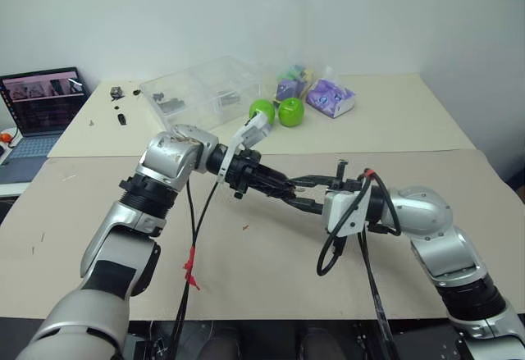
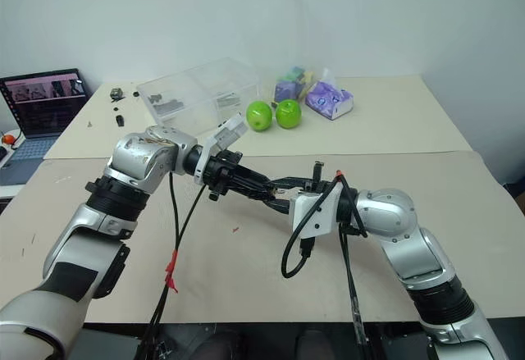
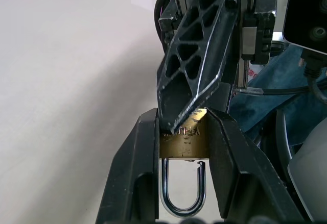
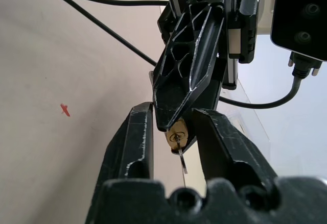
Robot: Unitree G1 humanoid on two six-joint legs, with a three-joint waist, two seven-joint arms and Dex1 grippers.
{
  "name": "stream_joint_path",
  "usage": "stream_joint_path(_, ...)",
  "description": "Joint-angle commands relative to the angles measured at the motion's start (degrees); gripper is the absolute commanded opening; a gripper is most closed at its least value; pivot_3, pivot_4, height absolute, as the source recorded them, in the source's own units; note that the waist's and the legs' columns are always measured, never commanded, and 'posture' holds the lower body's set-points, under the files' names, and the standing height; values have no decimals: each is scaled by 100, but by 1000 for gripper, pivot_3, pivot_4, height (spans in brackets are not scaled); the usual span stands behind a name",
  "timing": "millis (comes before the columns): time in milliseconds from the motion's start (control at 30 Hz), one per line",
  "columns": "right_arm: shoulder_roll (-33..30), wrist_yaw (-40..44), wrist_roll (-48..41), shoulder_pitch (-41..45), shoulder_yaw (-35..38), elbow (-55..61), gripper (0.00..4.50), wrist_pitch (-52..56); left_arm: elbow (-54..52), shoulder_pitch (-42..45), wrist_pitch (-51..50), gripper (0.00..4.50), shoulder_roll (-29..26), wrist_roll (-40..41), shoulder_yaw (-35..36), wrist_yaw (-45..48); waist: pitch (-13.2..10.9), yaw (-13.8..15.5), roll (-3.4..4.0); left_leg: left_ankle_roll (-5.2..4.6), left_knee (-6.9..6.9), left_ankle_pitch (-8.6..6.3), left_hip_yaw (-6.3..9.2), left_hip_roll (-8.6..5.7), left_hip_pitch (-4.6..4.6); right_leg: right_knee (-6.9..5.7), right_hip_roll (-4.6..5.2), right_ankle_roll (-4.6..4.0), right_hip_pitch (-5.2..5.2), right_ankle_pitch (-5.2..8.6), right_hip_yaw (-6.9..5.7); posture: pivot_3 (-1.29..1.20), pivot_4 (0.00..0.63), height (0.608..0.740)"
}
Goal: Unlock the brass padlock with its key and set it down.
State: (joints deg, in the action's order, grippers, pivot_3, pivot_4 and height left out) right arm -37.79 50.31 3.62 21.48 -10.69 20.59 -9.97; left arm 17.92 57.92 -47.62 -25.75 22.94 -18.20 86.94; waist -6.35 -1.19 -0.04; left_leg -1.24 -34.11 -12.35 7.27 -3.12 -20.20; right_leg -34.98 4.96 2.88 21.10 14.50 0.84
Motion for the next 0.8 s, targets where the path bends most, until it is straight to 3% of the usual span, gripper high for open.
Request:
stream_joint_path(33, 36, -140, -24, 187, 124, 102, 1473, -66, -183, 134, 25, 819, 8, 103, 67, 40, 0, -8, 0, 0, 0, 0, 0, 0, 0, 0, 0, 0, 0, 0, 0, 0, 150, 740)
stream_joint_path(333, 43, -142, -21, 180, 122, 82, 1473, -71, -239, 104, -7, 819, 1, 125, 72, 34, 0, -4, 0, 0, 0, 0, 0, 0, 0, 0, 0, 0, 0, 0, 0, 0, 150, 740)
stream_joint_path(367, 44, -145, -25, 178, 127, 72, 951, -79, -245, 103, -11, 819, -1, 127, 71, 36, 0, -5, 0, 0, 0, 0, 0, 0, 0, 0, 0, 0, 0, 0, 0, 0, 150, 740)
stream_joint_path(467, 29, -149, -34, 161, 149, 31, 188, -130, -273, 93, -28, 819, -12, 131, 66, 55, 0, -5, 0, 0, 0, 0, 0, 0, 0, 0, 0, 0, 0, 0, 0, 0, 150, 740)
stream_joint_path(800, 15, -142, -20, 164, 172, -24, 122, -245, -259, 96, 11, 819, -34, 105, 52, 87, 0, -4, 0, 0, 0, 0, 0, 0, 0, 0, 0, 0, 0, 0, 0, 0, 150, 740)
